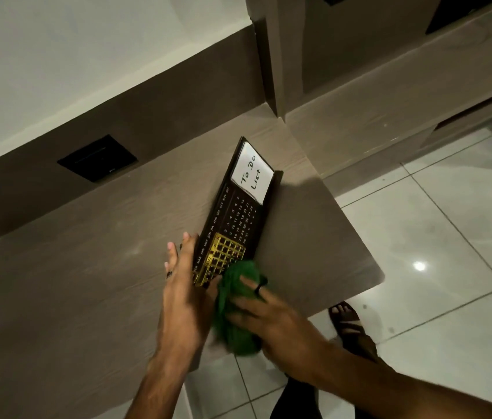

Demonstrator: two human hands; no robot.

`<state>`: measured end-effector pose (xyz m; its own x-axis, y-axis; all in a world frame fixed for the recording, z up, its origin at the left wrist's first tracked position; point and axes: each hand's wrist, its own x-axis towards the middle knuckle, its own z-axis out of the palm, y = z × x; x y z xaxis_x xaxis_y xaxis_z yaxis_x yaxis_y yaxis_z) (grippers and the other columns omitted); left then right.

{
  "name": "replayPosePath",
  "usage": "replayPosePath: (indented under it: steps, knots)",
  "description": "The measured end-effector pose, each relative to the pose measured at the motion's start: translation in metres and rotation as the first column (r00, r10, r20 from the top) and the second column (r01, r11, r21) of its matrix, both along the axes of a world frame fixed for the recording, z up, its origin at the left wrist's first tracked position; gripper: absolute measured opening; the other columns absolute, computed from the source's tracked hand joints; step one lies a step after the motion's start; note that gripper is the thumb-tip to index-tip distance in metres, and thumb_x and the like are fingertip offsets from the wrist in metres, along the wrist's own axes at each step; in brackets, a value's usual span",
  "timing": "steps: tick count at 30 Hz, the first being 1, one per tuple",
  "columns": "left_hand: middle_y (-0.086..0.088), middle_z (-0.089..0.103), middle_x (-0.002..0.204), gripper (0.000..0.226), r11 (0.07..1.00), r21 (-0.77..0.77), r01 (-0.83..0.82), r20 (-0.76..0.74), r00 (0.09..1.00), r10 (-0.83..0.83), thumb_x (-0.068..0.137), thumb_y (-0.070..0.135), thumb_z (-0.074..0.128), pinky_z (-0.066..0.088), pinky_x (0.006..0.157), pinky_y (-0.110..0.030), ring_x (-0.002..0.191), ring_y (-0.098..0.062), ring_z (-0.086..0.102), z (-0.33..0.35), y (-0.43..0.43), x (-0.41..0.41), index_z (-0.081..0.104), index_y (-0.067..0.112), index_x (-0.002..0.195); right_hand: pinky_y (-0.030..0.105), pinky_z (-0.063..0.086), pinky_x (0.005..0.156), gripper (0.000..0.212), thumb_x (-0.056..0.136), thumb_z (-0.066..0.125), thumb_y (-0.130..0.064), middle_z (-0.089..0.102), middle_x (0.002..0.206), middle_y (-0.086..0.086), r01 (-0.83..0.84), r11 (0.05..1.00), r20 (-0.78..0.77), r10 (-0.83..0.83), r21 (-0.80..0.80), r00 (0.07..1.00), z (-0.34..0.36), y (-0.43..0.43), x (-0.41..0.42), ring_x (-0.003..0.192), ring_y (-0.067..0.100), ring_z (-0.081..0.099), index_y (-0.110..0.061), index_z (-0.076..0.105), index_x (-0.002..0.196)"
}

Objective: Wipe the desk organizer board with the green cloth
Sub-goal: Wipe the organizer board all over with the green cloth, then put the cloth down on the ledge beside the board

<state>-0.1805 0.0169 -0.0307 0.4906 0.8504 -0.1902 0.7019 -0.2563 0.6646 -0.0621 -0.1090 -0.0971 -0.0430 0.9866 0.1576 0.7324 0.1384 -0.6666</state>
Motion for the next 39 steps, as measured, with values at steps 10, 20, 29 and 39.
replayPosePath:
  steps: [10, 20, 29, 39]
  knots:
    - [-0.002, 0.006, 0.165, 0.094, 0.989, 0.137, -0.056, -0.079, 0.995, 0.067, 0.082, 0.038, 0.071, 0.013, 0.121, -0.062, 0.153, -0.017, -0.006, 0.010, -0.001, 0.008, 0.012, 0.022, 0.154, 0.028, 0.054, 0.088, 0.059, 0.089, 0.039, 0.022, 0.069, 0.122, -0.004, 0.048, 0.943, -0.830, -0.313, -0.328, 0.463, 0.057, -0.014, 0.093, 0.114, 0.015, 0.064, -0.017, 0.066, 0.123]
    - [-0.010, 0.018, 0.163, 0.078, 0.733, 0.477, 0.485, -0.304, 0.874, -0.379, 0.094, 0.066, 0.035, 0.013, 0.123, -0.047, 0.153, -0.025, 0.004, -0.016, -0.018, 0.148, 0.020, 0.015, 0.151, 0.041, 0.058, 0.083, 0.025, 0.101, 0.049, -0.006, 0.071, 0.111, 0.015, 0.497, 0.795, -0.828, -0.510, -0.349, 0.234, 0.026, 0.024, 0.239, 0.104, 0.031, 0.069, -0.008, 0.058, 0.124]
    - [-0.007, 0.006, 0.166, 0.094, 0.720, 0.231, 0.654, -0.496, 0.716, -0.491, 0.087, 0.079, 0.021, 0.006, 0.125, -0.047, 0.153, -0.024, -0.004, -0.097, -0.007, 0.179, 0.008, 0.015, 0.155, 0.044, 0.046, 0.104, 0.050, 0.092, 0.052, 0.000, 0.056, 0.136, 0.010, 0.709, 0.698, -0.341, -0.693, -0.100, 0.635, -0.024, 0.094, 0.294, 0.126, 0.022, 0.053, -0.015, 0.048, 0.140]
    - [-0.004, 0.000, 0.167, 0.094, 0.732, 0.201, 0.651, -0.495, 0.712, -0.498, 0.086, 0.078, 0.023, 0.000, 0.120, -0.045, 0.153, -0.021, -0.008, -0.104, -0.005, 0.183, 0.006, 0.016, 0.155, 0.056, 0.017, 0.117, 0.080, 0.085, 0.049, -0.018, 0.004, 0.164, 0.009, 0.361, 0.916, 0.393, -0.272, -0.173, 0.878, -0.092, 0.101, 0.312, 0.149, 0.036, -0.001, -0.018, 0.011, 0.156]
